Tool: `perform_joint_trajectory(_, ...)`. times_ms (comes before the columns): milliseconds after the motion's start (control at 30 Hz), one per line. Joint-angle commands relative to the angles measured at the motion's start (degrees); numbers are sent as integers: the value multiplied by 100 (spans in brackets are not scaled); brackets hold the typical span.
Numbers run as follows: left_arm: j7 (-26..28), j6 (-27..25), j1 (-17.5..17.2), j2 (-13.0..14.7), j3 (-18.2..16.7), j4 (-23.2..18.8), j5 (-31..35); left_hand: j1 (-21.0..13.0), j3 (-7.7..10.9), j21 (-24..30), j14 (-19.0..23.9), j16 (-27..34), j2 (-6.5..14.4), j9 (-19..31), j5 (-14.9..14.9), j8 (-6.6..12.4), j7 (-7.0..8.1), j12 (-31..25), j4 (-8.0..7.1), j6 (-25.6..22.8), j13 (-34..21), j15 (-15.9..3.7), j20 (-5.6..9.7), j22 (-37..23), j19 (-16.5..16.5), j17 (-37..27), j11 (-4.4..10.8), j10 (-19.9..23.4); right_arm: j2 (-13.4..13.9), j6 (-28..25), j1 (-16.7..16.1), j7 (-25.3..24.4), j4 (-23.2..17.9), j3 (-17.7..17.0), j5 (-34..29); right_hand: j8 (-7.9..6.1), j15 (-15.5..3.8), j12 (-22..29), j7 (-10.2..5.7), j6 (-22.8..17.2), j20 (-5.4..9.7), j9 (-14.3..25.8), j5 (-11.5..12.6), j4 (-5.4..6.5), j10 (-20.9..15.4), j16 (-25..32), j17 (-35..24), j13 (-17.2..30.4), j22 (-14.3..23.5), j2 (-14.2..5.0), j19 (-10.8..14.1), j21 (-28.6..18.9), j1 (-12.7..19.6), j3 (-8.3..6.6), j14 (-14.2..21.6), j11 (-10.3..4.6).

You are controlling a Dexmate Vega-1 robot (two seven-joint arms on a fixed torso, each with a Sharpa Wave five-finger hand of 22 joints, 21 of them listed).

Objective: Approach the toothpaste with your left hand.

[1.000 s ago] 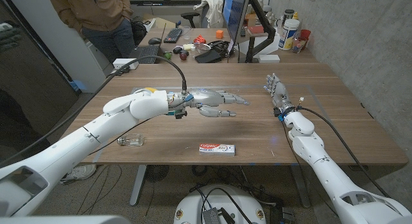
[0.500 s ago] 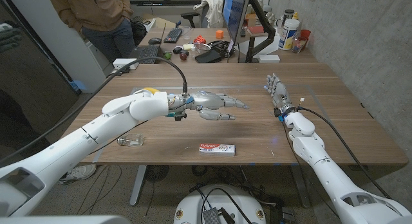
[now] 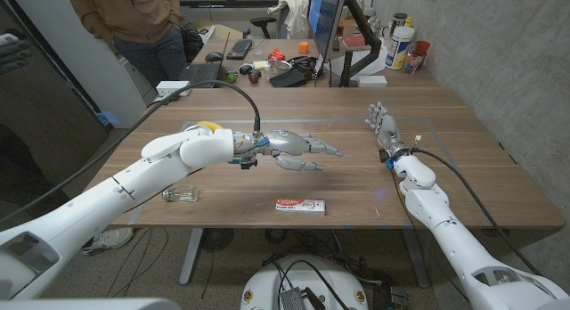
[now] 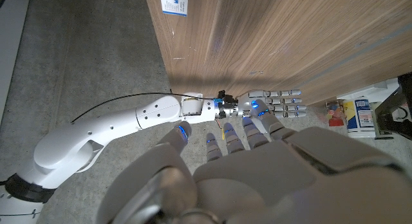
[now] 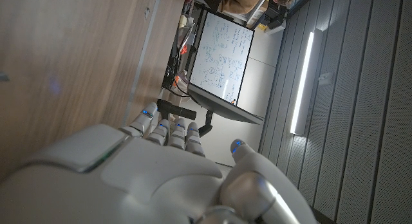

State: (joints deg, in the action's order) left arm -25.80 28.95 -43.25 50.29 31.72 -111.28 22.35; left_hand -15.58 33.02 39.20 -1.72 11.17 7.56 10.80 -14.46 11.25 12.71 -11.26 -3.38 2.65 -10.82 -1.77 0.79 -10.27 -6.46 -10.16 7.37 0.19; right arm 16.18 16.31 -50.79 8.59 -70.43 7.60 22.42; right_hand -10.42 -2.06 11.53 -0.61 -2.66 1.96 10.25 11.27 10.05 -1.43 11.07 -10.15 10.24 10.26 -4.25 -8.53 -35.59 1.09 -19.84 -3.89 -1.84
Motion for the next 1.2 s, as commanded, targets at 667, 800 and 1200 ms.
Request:
perform_joint_trajectory(667,-241,-119,23,77,88,-56,93,-254,125,-42,77,-14,114,29,23,60,6,-32,76,-127,-7,-415,-62,-19,14,-14,21,50,-31,37,7,-20,69,20,-4,-46,-118,32,-2,-77,427,30,40,-12,-35,-27,-4,25,26,-498,35,73,-33,31,41,15)
perform_joint_trajectory(800,-272,-138,18,89,95,-76,110,-281,140,-49,79,-16,124,31,24,68,5,-31,87,-152,-7,-423,-63,-19,11,-13,22,48,-31,41,1,-28,63,20,-7,-46,-116,32,1,-80,425,30,41,-10,-35,-28,-4,26,26,-505,39,84,-34,29,39,17)
perform_joint_trajectory(1200,-351,-185,-26,153,89,-166,144,-380,191,-63,90,-21,148,34,28,83,6,-33,133,-215,-8,-432,-81,-20,22,-10,12,56,-38,37,-17,-49,38,38,-24,-45,-120,31,-10,-79,426,30,42,-10,-38,-29,-4,26,28,-504,52,115,-34,33,43,8)
